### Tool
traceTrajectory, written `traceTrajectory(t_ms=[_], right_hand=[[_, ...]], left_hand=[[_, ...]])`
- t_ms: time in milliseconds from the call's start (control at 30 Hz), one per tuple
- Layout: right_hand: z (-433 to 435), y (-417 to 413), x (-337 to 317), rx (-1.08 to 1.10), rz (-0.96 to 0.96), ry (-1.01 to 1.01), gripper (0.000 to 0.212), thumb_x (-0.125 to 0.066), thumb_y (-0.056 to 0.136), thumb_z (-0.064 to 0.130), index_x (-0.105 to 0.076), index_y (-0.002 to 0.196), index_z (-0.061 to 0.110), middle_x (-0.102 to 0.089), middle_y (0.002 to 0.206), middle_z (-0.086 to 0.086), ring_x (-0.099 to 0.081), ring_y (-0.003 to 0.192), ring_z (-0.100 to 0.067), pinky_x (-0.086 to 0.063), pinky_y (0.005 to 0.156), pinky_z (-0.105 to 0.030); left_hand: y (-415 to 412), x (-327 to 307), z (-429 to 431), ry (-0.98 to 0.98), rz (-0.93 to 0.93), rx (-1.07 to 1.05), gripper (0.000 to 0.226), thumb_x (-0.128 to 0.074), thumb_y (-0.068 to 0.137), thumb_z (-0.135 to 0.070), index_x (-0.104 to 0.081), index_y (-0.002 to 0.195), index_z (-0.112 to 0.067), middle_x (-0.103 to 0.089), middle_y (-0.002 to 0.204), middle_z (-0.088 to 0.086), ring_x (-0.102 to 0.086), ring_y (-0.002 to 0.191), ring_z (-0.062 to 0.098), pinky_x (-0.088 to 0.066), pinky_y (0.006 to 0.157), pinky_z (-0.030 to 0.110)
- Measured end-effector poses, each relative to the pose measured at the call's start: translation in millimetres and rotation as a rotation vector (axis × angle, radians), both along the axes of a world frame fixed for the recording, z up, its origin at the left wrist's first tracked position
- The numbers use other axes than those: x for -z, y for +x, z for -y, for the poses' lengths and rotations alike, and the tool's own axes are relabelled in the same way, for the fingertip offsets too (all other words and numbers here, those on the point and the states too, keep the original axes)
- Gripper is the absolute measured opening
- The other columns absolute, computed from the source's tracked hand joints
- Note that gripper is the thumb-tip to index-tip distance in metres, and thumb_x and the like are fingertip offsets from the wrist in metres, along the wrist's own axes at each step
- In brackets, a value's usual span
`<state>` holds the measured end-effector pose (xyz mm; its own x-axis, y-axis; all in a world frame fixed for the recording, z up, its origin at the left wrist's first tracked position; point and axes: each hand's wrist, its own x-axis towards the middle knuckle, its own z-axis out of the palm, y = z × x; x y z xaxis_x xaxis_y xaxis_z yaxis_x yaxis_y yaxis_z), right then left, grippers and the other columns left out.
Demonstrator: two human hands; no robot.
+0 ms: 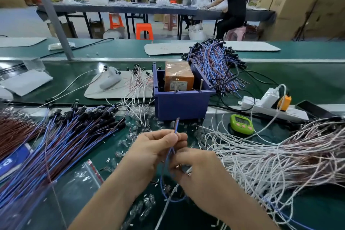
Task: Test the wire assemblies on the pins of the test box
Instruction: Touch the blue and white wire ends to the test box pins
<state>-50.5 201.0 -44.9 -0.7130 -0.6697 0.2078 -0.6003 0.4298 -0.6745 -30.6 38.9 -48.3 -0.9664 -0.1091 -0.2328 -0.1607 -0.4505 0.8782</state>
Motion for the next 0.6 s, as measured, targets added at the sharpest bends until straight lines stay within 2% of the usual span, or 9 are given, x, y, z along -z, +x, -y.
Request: traceTrajectory(t_ms=[67,133,200,267,333,400,467,533,600], right_hand=[[-2,-5,-5,0.102,0.205,-0.172,0.018,-0.067,0.088,0.040,-0.076,0.083,0.024,-0.071,0.076,0.010,-0.064,0.070,-0.006,-0.052,0.069,-0.030],[-3,-15,-9,0.217,0.192,-0.235,0.025,-0.059,0.091,0.048,-0.074,0.084,0.028,-0.067,0.068,0.013,-0.058,0.061,-0.003,-0.047,0.059,-0.026],[2,-24,-10,0.270,0.156,-0.174,0.017,-0.060,0.094,0.041,-0.070,0.085,0.031,-0.069,0.072,0.013,-0.062,0.066,-0.005,-0.050,0.062,-0.027],[10,-33,-9,0.271,0.240,-0.164,0.003,-0.066,0.089,0.032,-0.064,0.087,0.034,-0.072,0.075,0.013,-0.065,0.068,-0.007,-0.055,0.065,-0.030],[17,-36,-8,0.203,0.364,-0.162,0.023,-0.069,0.081,0.029,-0.057,0.097,0.040,-0.076,0.084,0.011,-0.069,0.071,-0.010,-0.058,0.067,-0.029],[25,-36,-6,0.092,0.569,-0.253,0.040,-0.069,0.076,0.019,-0.056,0.106,0.042,-0.078,0.088,-0.001,-0.072,0.072,-0.020,-0.059,0.066,-0.033],[34,-32,-1,0.035,0.729,-0.391,0.044,-0.064,0.078,0.003,-0.060,0.108,0.035,-0.076,0.083,-0.007,-0.068,0.066,-0.020,-0.055,0.062,-0.031],[37,-33,6,0.111,0.693,-0.419,0.043,-0.060,0.084,-0.002,-0.065,0.104,0.036,-0.074,0.078,-0.006,-0.060,0.065,-0.020,-0.048,0.061,-0.036],[34,-36,10,0.211,0.623,-0.408,0.032,-0.065,0.089,0.009,-0.068,0.104,0.037,-0.072,0.072,-0.002,-0.056,0.066,-0.023,-0.045,0.064,-0.043]], left_hand=[[-2,1,0,0.007,-0.027,-0.104,0.019,-0.074,0.073,-0.018,-0.083,0.085,-0.005,-0.078,0.099,0.020,-0.077,0.084,0.022,-0.062,0.067,0.030],[-3,2,-1,-0.044,-0.066,-0.171,0.017,-0.074,0.073,-0.017,-0.082,0.083,-0.005,-0.078,0.097,0.021,-0.078,0.082,0.023,-0.060,0.067,0.027],[-4,2,-3,-0.106,-0.076,-0.220,0.022,-0.075,0.073,-0.018,-0.081,0.086,-0.002,-0.078,0.096,0.021,-0.078,0.083,0.024,-0.060,0.068,0.026],[-4,3,-3,-0.122,-0.077,-0.262,0.029,-0.075,0.072,-0.019,-0.079,0.091,0.002,-0.078,0.095,0.022,-0.077,0.083,0.025,-0.059,0.069,0.025],[-2,1,-2,-0.120,-0.073,-0.295,0.028,-0.076,0.070,-0.020,-0.080,0.089,0.000,-0.078,0.093,0.022,-0.077,0.082,0.027,-0.060,0.067,0.027],[-1,0,-4,-0.137,-0.067,-0.306,0.022,-0.078,0.069,-0.020,-0.082,0.085,-0.005,-0.078,0.089,0.022,-0.073,0.073,0.028,-0.060,0.058,0.034],[-1,-1,-8,-0.169,-0.066,-0.297,0.009,-0.078,0.075,-0.011,-0.083,0.082,-0.009,-0.077,0.086,0.022,-0.069,0.066,0.030,-0.060,0.055,0.036],[-2,0,-9,-0.208,-0.104,-0.296,0.010,-0.077,0.077,-0.003,-0.084,0.079,-0.011,-0.079,0.090,0.017,-0.073,0.069,0.024,-0.059,0.056,0.031],[-1,-1,-9,-0.229,-0.141,-0.283,0.010,-0.081,0.068,-0.013,-0.085,0.077,-0.015,-0.081,0.092,0.009,-0.076,0.078,0.015,-0.057,0.066,0.020]])
